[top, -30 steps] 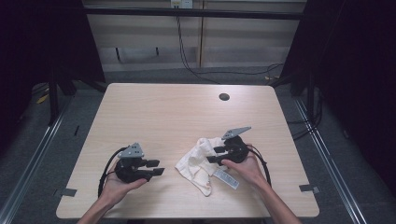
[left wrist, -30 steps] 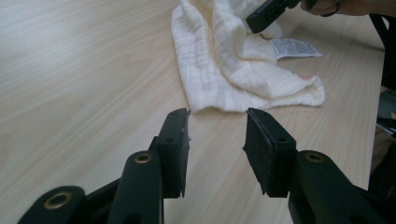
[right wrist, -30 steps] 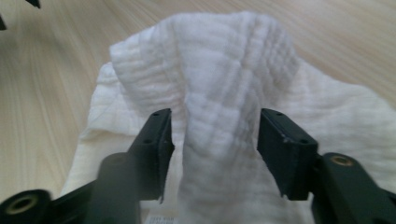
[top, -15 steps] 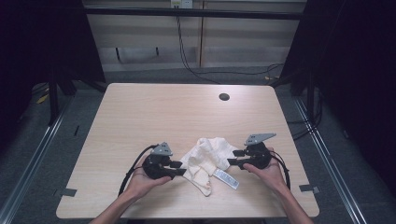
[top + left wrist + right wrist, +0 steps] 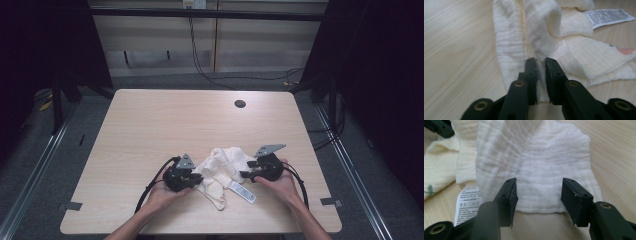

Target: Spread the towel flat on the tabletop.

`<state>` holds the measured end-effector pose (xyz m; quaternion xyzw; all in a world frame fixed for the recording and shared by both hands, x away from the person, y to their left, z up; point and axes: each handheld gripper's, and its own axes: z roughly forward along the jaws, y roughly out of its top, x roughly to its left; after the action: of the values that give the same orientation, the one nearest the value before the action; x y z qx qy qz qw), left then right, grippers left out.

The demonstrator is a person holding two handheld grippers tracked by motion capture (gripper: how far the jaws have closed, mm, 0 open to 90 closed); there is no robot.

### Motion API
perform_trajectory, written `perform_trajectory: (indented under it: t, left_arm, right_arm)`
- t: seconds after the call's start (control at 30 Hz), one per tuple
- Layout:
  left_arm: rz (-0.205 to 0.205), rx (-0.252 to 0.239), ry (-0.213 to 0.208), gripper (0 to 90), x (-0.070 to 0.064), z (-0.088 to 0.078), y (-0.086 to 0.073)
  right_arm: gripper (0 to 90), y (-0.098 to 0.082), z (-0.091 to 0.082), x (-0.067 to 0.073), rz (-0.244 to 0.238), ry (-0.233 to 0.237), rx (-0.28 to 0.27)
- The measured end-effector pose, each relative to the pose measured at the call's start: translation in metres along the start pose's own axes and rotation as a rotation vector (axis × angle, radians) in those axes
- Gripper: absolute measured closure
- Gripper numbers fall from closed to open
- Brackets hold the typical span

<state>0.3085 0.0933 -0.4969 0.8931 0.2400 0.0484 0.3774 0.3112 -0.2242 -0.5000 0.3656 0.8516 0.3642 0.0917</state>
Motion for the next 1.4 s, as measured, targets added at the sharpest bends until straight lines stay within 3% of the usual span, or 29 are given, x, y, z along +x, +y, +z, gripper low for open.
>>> perform_trajectory:
  t: [0.1,0.13,0.23,0.27,0.37,0.4,0.43,0.47,0.5,0.57,0.6,0.67,0.7,0.77,0.8,0.83,0.87,1.0,1.07,1.17,1.27,1.4]
  left_arm:
    - [0.001,0.010,0.000,86.0,0.004,-0.002,0.000]
    - [0.001,0.010,-0.002,86.4,0.008,-0.004,-0.001]
    - [-0.006,0.000,0.002,86.4,0.012,-0.006,-0.004]
    - [-0.014,0.007,0.016,86.4,0.018,-0.010,-0.007]
    - [-0.020,0.001,0.011,86.4,0.024,-0.014,-0.010]
    - [-0.031,0.006,0.029,86.2,0.029,-0.018,-0.012]
    - [-0.031,0.006,0.029,86.0,0.029,-0.018,-0.012]
    - [-0.044,0.001,0.043,85.9,0.033,-0.020,-0.015]
    - [-0.044,0.001,0.043,85.9,0.033,-0.020,-0.015]
    - [-0.048,0.002,0.038,85.6,0.039,-0.022,-0.017]
    - [-0.061,-0.003,0.041,85.2,0.043,-0.024,-0.018]
    - [-0.060,-0.017,0.031,83.3,0.046,-0.024,-0.020]
    - [-0.060,-0.017,0.031,82.8,0.046,-0.024,-0.020]
    - [-0.068,-0.022,0.034,79.5,0.048,-0.026,-0.021]
    - [-0.073,-0.018,0.024,79.5,0.049,-0.027,-0.021]
    - [-0.074,-0.023,0.027,78.6,0.049,-0.028,-0.021]
    - [-0.088,-0.041,0.013,76.8,0.048,-0.032,-0.020]
    - [-0.087,-0.078,0.001,75.3,0.044,-0.043,-0.018]
    - [-0.091,-0.090,-0.007,75.8,0.038,-0.049,-0.017]
    - [-0.073,-0.089,-0.056,76.9,0.026,-0.052,-0.017]
    - [-0.046,-0.045,-0.104,77.4,0.017,-0.042,-0.020]
    - [-0.023,0.010,-0.100,76.4,0.014,-0.029,-0.022]
  right_arm:
    - [53.3,0.000,0.000,0.003,-0.025,-0.010,0.004]
    - [63.6,-0.001,-0.001,0.007,-0.044,0.001,0.009]
    - [70.4,0.000,-0.001,0.013,-0.058,0.015,0.021]
    - [76.7,0.000,-0.002,0.020,-0.074,0.051,0.038]
    - [82.3,0.000,-0.002,0.028,-0.092,0.085,0.046]
    - [86.7,-0.001,-0.002,0.036,-0.112,0.109,0.047]
    - [86.7,-0.001,-0.002,0.036,-0.112,0.109,0.047]
    - [88.2,-0.002,-0.002,0.043,-0.106,0.150,0.049]
    - [88.2,-0.002,-0.002,0.043,-0.106,0.150,0.049]
    - [88.2,-0.002,-0.002,0.051,-0.099,0.197,0.042]
    - [86.6,0.000,-0.001,0.060,-0.108,0.233,0.029]
    - [81.9,0.004,-0.002,0.066,-0.121,0.261,0.005]
    - [81.9,0.004,-0.002,0.066,-0.121,0.261,0.005]
    - [74.1,0.010,-0.012,0.059,-0.118,0.203,-0.043]
    - [74.1,0.010,-0.012,0.059,-0.118,0.203,-0.043]
    - [73.5,0.009,-0.015,0.052,-0.097,0.174,-0.055]
    - [71.7,0.004,-0.021,0.036,-0.074,0.136,-0.057]
    - [69.3,-0.006,-0.026,0.015,-0.049,0.082,-0.055]
    - [67.6,-0.009,-0.025,0.010,-0.048,0.087,-0.042]
    - [66.8,-0.010,-0.022,0.010,-0.060,0.084,-0.031]
    - [65.0,-0.010,-0.017,0.013,-0.063,0.103,-0.023]
    - [63.3,-0.010,-0.010,0.017,-0.095,0.107,0.014]
